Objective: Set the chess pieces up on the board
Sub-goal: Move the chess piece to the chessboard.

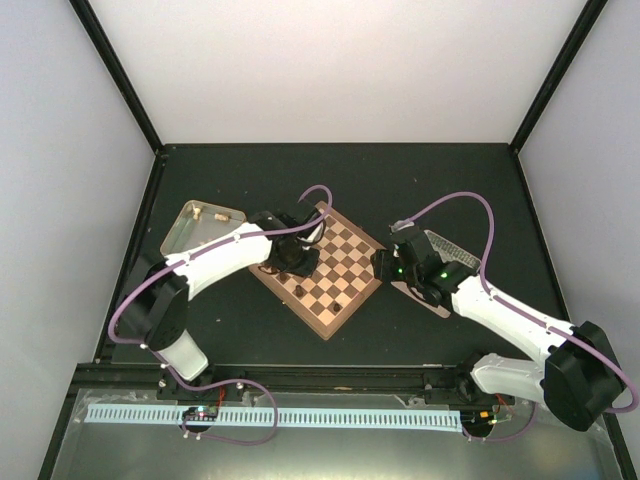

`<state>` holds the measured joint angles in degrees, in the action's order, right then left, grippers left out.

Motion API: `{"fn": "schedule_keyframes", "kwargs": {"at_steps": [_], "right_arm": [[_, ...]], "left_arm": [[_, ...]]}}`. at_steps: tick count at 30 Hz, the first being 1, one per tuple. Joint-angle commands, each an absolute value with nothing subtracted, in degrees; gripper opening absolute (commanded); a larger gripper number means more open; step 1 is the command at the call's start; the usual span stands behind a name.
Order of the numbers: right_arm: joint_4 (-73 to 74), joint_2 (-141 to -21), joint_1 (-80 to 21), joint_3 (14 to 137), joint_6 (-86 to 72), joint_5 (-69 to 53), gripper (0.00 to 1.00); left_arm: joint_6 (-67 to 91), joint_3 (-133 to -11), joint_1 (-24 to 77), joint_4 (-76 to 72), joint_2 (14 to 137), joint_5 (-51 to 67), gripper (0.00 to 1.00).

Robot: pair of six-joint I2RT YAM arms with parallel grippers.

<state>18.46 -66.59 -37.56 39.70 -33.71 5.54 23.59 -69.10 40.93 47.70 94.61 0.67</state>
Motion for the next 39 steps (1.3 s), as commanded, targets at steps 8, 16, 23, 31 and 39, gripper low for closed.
{"fn": "schedule_keyframes", "kwargs": {"at_steps": [8, 16, 23, 31, 39], "right_arm": [[17.16, -67.61, -37.35, 39.81, -35.72, 3.97, 0.57], [17.08, -68.41, -37.33, 40.07, -35.95, 3.28, 0.56], [16.79, -69.38, -37.35, 40.25, -36.19, 2.73, 0.56], [16.87, -69.58, -37.34, 40.01, -36.12, 2.49, 0.56], [16.84, -69.47, -37.30, 39.64, -36.30, 2.36, 0.56]], "left_arm": [[24.09, -64.58, 40.03, 48.98, 88.45, 0.82, 0.21], [25.54, -61.50, 38.96, 48.82, 86.31, -2.89, 0.20], [25.04, -61.48, 38.53, 48.43, 86.30, -0.91, 0.24], [25.09, -62.29, 38.08, 47.27, 85.92, 3.49, 0.36], [25.37, -61.54, 37.72, 46.30, 86.84, 5.25, 0.34]]}}
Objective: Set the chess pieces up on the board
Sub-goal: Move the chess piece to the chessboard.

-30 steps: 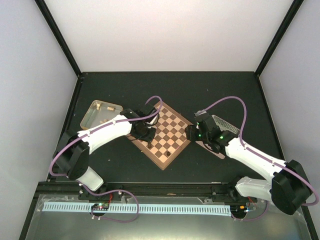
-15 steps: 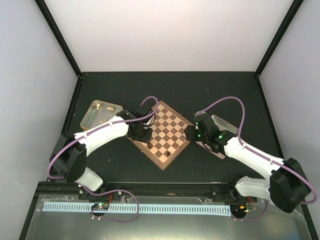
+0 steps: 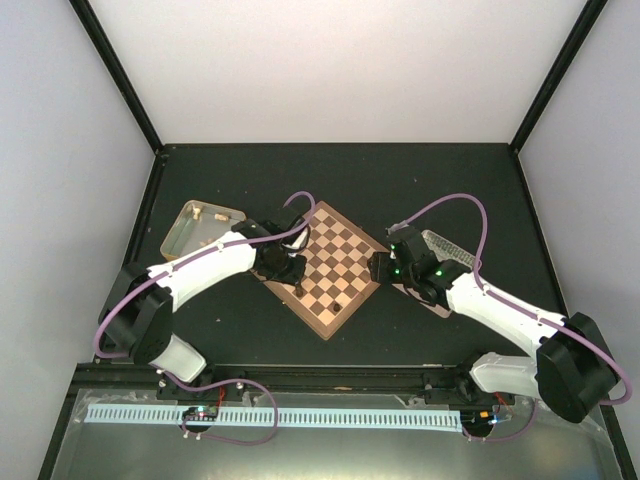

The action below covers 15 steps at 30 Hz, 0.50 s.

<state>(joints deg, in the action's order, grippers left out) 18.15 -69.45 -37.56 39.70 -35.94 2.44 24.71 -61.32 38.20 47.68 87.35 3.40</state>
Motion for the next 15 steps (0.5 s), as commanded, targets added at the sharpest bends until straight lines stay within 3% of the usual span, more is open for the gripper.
{"fn": "schedule_keyframes", "kwargs": {"at_steps": [1, 7, 15], "right_arm": [[16.84, -69.44, -37.35, 39.64, -36.30, 2.37, 0.56], [16.96, -69.30, -37.31, 39.46, -36.30, 2.38, 0.56], [16.64, -69.43, -37.33, 39.29, -36.47, 2.37, 0.56]], "left_arm": [[25.46, -61.46, 37.77, 46.10, 86.98, 5.33, 0.31], [25.59, -61.58, 37.76, 45.61, 88.13, 6.45, 0.27], [25.17, -61.20, 37.75, 46.19, 89.74, 7.38, 0.32]]}}
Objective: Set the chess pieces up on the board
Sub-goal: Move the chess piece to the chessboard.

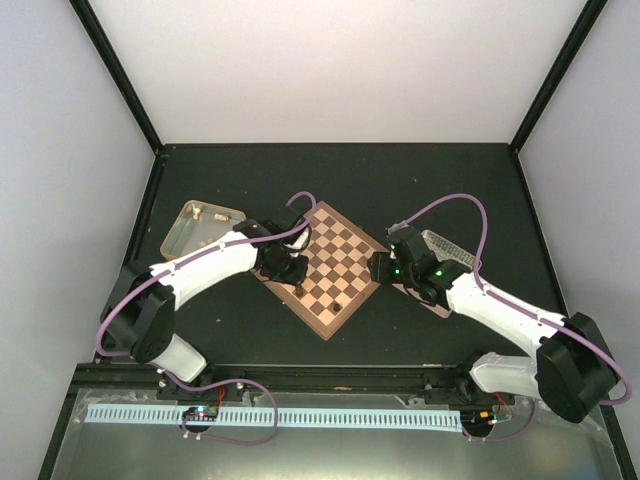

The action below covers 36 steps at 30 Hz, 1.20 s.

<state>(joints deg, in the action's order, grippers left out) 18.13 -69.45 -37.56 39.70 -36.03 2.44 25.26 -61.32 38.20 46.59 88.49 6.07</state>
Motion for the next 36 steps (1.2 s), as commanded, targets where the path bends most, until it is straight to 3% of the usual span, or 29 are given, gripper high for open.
{"fn": "schedule_keyframes", "kwargs": {"at_steps": [1, 13, 28, 36], "right_arm": [[16.62, -69.46, -37.28, 39.29, -36.47, 2.34, 0.56], [16.63, -69.39, -37.28, 39.51, -36.38, 2.31, 0.55], [16.37, -69.70, -37.32, 39.81, -36.65, 1.66, 0.55], [16.70, -69.12, -37.35, 39.81, -36.74, 1.62, 0.55]], "left_arm": [[25.14, -61.11, 37.73, 46.08, 89.94, 7.29, 0.32], [26.81, -61.09, 37.73, 46.92, 88.31, -0.15, 0.17], [27.62, -59.24, 37.72, 47.24, 87.50, 0.22, 0.17], [27.42, -59.76, 37.79, 47.16, 87.69, 2.62, 0.26]]}}
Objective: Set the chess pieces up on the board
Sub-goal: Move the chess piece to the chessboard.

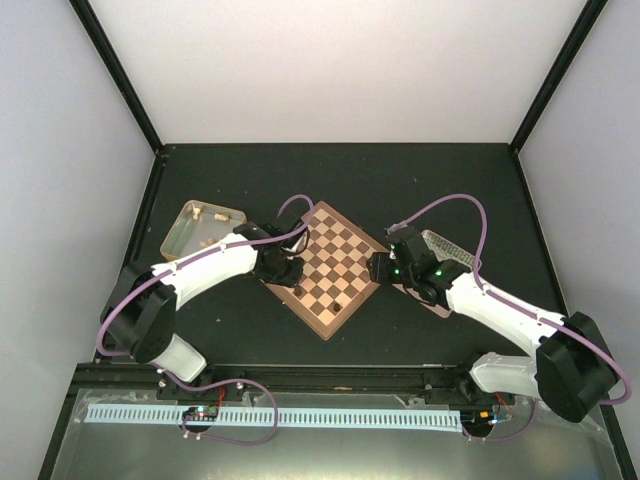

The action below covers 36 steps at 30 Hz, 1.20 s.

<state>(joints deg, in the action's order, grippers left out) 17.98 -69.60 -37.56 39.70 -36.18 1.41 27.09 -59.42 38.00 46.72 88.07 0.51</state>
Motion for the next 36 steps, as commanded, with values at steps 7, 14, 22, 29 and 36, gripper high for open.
{"fn": "schedule_keyframes", "kwargs": {"at_steps": [7, 14, 22, 29, 36], "right_arm": [[16.88, -68.62, -37.34, 39.56, -36.93, 1.76, 0.55], [16.88, -68.31, -37.33, 39.33, -36.98, 1.71, 0.55], [16.89, -68.22, -37.34, 39.37, -37.03, 1.57, 0.55], [17.10, -68.10, -37.29, 39.51, -37.00, 1.74, 0.55], [19.46, -66.68, -37.32, 40.22, -37.51, 5.61, 0.55]], "left_arm": [[27.25, -59.77, 37.75, 46.87, 87.36, 3.95, 0.23], [27.50, -59.66, 37.70, 46.87, 87.30, 4.13, 0.19], [27.80, -59.78, 37.70, 47.65, 87.26, 1.92, 0.32], [27.30, -61.44, 37.66, 48.68, 87.09, 0.88, 0.39], [27.44, -63.15, 37.61, 49.35, 85.14, -2.41, 0.40]]}}
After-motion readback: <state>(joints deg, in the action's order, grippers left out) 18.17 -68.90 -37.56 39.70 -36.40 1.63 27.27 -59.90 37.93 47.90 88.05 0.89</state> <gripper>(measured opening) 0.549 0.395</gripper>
